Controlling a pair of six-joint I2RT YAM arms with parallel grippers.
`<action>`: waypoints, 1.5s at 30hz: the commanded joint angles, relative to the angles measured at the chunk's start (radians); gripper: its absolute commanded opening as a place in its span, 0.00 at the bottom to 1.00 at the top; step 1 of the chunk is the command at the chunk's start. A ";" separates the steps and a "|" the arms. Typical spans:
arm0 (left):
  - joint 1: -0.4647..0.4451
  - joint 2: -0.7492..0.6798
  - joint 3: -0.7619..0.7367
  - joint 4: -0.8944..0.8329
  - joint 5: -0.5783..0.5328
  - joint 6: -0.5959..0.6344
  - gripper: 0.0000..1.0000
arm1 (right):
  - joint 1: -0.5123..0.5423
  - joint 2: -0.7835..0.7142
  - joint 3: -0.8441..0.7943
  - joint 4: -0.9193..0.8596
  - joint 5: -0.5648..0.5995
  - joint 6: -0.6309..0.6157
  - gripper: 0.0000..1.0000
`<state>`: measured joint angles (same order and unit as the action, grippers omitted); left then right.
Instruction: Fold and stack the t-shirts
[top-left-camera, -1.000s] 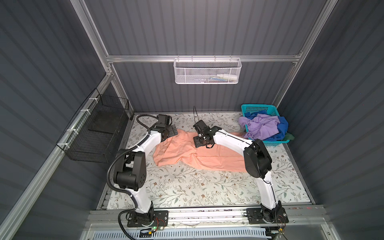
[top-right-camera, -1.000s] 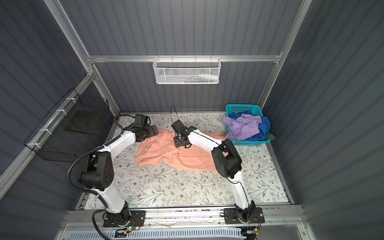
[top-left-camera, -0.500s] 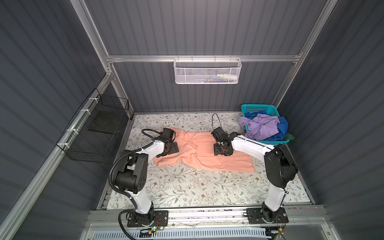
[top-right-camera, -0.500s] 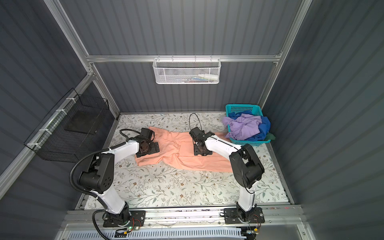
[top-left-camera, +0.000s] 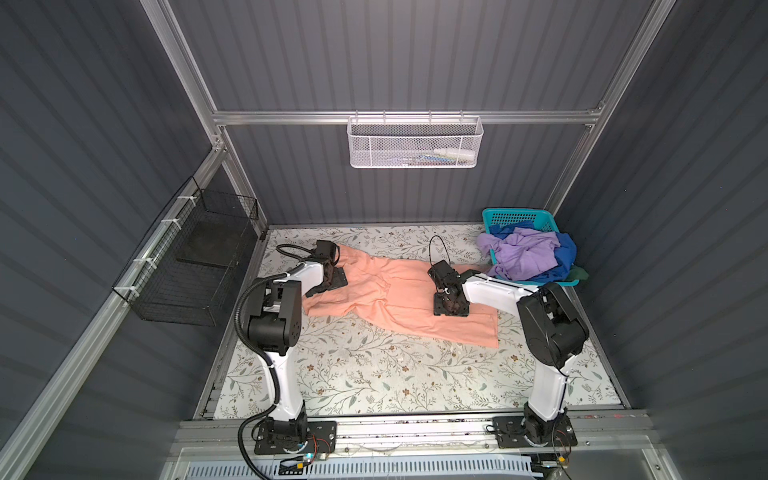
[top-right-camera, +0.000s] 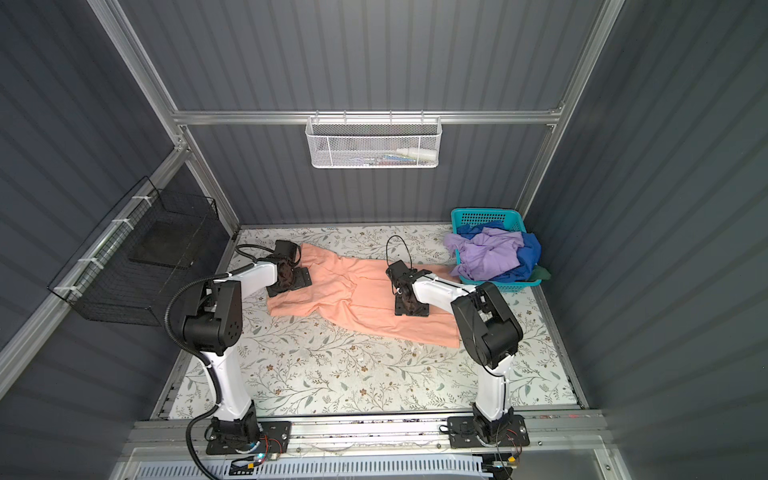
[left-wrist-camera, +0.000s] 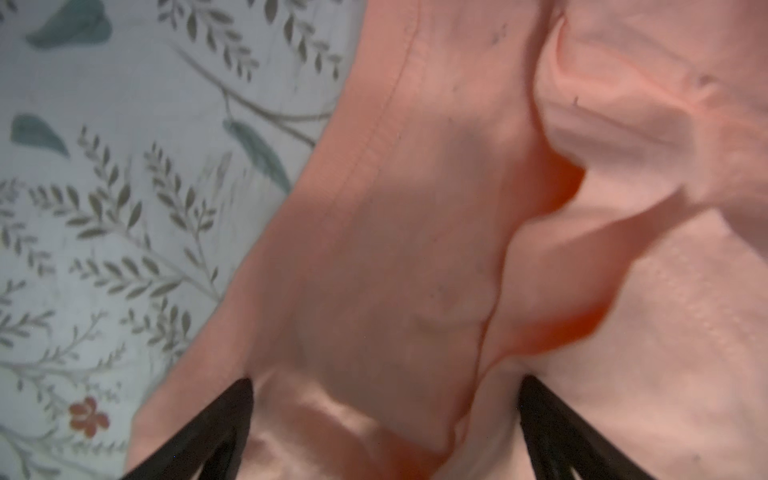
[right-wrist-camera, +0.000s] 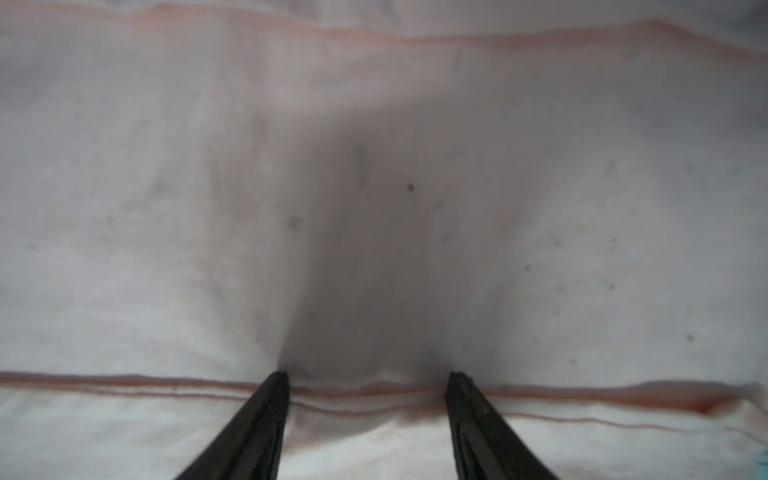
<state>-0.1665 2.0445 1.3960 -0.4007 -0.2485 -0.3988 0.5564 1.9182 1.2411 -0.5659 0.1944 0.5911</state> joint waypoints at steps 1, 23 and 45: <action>0.002 0.095 0.092 -0.046 -0.045 0.088 1.00 | -0.006 0.003 -0.026 0.003 -0.021 0.012 0.63; -0.119 0.027 0.190 -0.079 0.101 0.052 1.00 | -0.018 0.027 0.051 0.045 -0.021 0.015 0.65; -0.123 0.542 0.808 -0.282 0.339 0.173 0.67 | 0.106 0.095 0.031 0.057 -0.201 0.021 0.04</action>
<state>-0.2848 2.4866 2.1239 -0.5407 -0.0093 -0.2794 0.6147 1.9835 1.3025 -0.4438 0.0620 0.6003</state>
